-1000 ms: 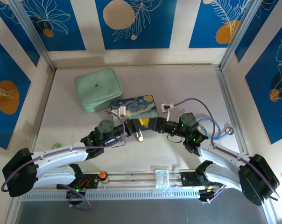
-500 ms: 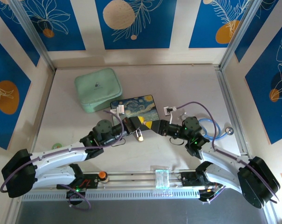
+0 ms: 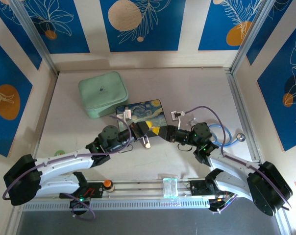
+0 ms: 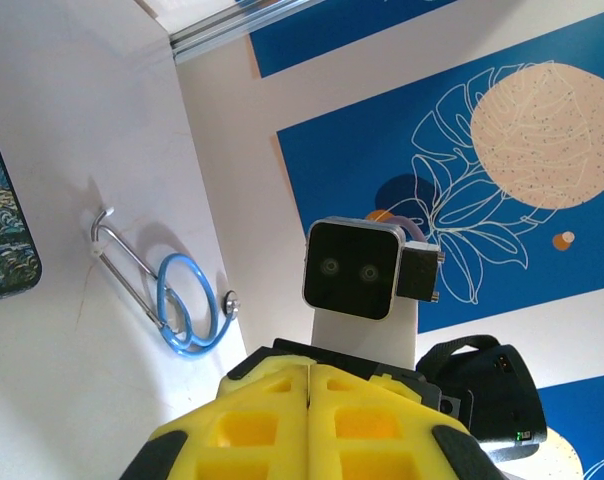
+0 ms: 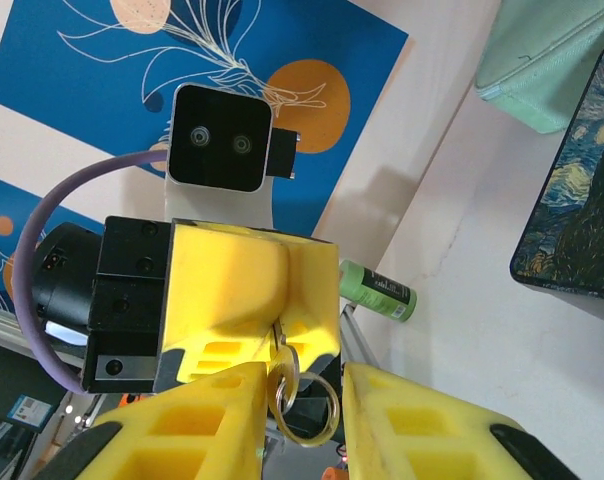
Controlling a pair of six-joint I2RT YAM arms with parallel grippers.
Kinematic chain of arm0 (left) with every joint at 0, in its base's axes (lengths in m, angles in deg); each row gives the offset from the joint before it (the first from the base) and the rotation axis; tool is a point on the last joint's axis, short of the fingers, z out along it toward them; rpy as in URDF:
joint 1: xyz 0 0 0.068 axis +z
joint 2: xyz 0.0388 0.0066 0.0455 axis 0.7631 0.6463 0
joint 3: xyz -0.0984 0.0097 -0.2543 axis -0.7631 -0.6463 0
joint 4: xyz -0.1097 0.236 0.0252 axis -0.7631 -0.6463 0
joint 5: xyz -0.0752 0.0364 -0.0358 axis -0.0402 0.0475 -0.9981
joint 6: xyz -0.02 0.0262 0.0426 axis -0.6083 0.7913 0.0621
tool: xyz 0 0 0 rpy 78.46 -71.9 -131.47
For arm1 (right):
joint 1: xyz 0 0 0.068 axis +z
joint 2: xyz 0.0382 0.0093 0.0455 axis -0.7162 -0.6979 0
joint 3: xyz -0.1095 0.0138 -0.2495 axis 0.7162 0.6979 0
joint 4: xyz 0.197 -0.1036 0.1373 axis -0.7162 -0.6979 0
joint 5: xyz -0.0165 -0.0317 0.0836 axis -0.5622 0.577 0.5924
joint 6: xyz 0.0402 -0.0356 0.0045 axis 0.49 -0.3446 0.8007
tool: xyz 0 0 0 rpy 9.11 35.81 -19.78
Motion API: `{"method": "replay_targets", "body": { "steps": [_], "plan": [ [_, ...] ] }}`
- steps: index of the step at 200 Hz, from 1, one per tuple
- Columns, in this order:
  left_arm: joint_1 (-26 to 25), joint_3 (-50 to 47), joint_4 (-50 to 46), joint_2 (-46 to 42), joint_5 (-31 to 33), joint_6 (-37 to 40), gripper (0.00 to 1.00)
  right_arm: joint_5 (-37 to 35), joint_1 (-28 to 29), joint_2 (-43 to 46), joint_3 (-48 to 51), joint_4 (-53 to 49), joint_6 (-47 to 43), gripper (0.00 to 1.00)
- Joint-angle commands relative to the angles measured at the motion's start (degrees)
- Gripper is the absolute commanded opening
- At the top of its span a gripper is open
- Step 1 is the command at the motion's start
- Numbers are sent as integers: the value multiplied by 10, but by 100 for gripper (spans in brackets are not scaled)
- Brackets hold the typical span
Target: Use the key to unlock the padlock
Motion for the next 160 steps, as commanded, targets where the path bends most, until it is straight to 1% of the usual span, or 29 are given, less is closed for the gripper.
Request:
{"method": "replay_targets", "body": {
  "steps": [1, 8, 24, 56, 64, 70, 92, 106, 109, 118, 130, 138, 146, 155, 160],
  "plan": [
    [3, 10, 37, 1, -8, -6, 0, 10, 1, -7, 2, 31, 6, 26],
    [3, 10, 34, -1, -8, -5, 0, 9, 1, -7, 4, 32, 5, 26],
    [3, 8, 29, -4, -4, -6, 0, 11, 1, -5, 6, 32, 4, 17],
    [4, 5, 24, -3, -5, -3, 0, 6, 0, 1, 11, 28, 1, 13],
    [4, 4, 24, -2, -4, -4, 0, 8, 0, 2, 11, 25, -1, 8],
    [4, 1, 25, -1, -2, -5, 0, 9, 0, 3, 11, 23, -2, 6],
    [7, -7, 29, -2, 4, -11, 0, 6, -1, 9, 15, 18, -2, 5],
    [9, -5, 20, -7, 7, 3, 0, -1, -3, 17, 20, 8, -4, 4],
    [10, -3, 14, -8, 8, 6, 5, -2, -3, 19, 20, 4, -5, 4],
    [10, 1, -7, -15, 14, 19, 25, -5, -5, 25, 23, -9, -8, 3],
    [10, 4, -39, -27, 30, 35, 59, -13, -7, 36, 25, -39, -15, 3],
    [10, 4, -72, -39, 47, 41, 75, -24, -8, 45, 22, -86, -23, 3],
    [10, 7, -116, -52, 68, 46, 86, -46, -9, 56, 9, -170, -35, 3],
    [10, 13, -171, -66, 91, 57, 92, -92, -8, 67, -19, -307, -54, 4],
    [10, 18, -206, -72, 104, 63, 94, -122, -6, 69, -37, -383, -65, 4]
  ]
}}
